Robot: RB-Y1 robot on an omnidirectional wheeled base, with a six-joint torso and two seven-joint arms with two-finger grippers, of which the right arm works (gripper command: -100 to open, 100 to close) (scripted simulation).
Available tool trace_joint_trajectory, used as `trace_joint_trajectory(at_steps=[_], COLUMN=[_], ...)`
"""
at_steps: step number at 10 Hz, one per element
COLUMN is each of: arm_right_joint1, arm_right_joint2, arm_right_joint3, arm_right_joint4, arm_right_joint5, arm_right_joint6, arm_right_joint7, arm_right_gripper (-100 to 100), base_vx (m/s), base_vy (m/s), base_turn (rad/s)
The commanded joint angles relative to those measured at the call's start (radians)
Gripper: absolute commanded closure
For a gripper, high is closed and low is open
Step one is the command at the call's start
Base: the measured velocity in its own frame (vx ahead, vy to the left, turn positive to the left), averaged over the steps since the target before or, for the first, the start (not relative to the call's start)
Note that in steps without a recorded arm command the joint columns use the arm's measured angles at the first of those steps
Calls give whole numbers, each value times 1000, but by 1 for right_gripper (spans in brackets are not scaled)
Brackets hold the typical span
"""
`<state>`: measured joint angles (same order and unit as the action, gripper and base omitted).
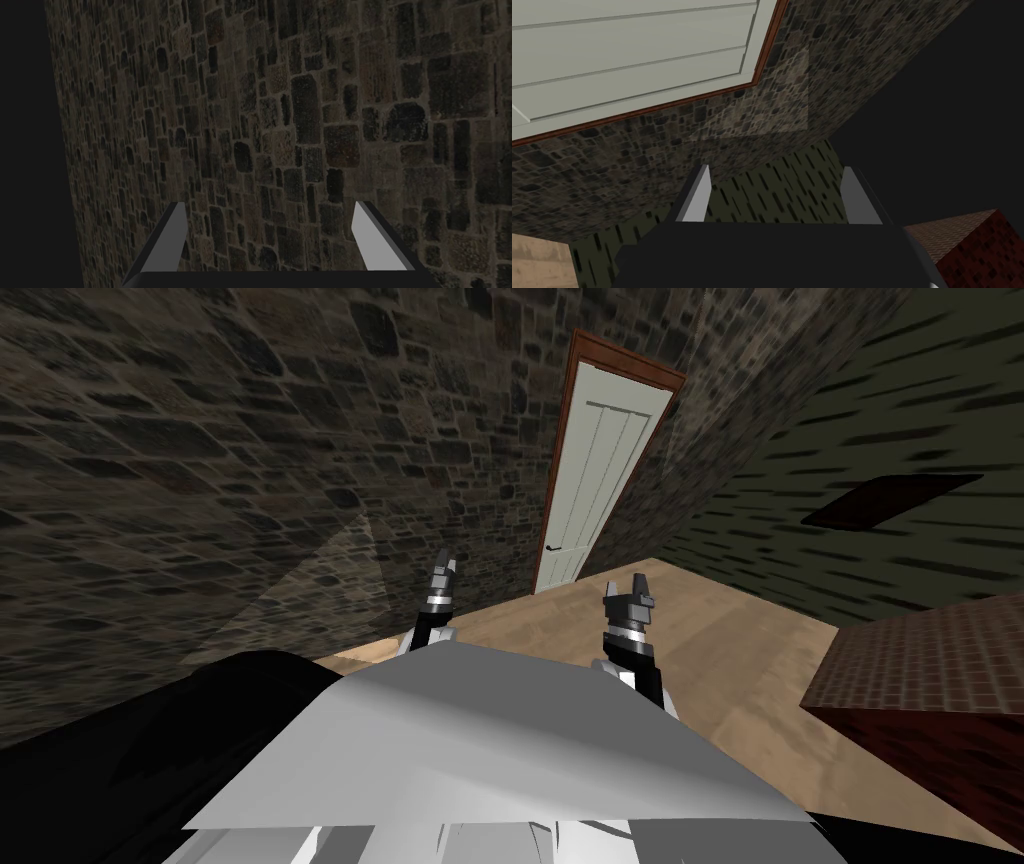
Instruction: Pull the door open
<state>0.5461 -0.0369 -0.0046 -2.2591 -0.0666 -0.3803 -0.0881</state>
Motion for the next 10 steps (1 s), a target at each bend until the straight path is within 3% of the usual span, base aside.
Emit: trace_joint_trajectory(at_steps=[1, 10], arm_right_joint1=[-11, -88], arm_right_joint2=[-7, -48], arm_right_joint3=[3, 24], arm_right_joint4=[30, 235], arm_right_joint5=[-2, -19], arm_right_joint6=[-9, -71], arm_right_joint7=[-2, -14], arm_right_gripper=[-100, -100], base_vx=[58, 105], base_vy=[-11, -49], base_turn=[53, 75])
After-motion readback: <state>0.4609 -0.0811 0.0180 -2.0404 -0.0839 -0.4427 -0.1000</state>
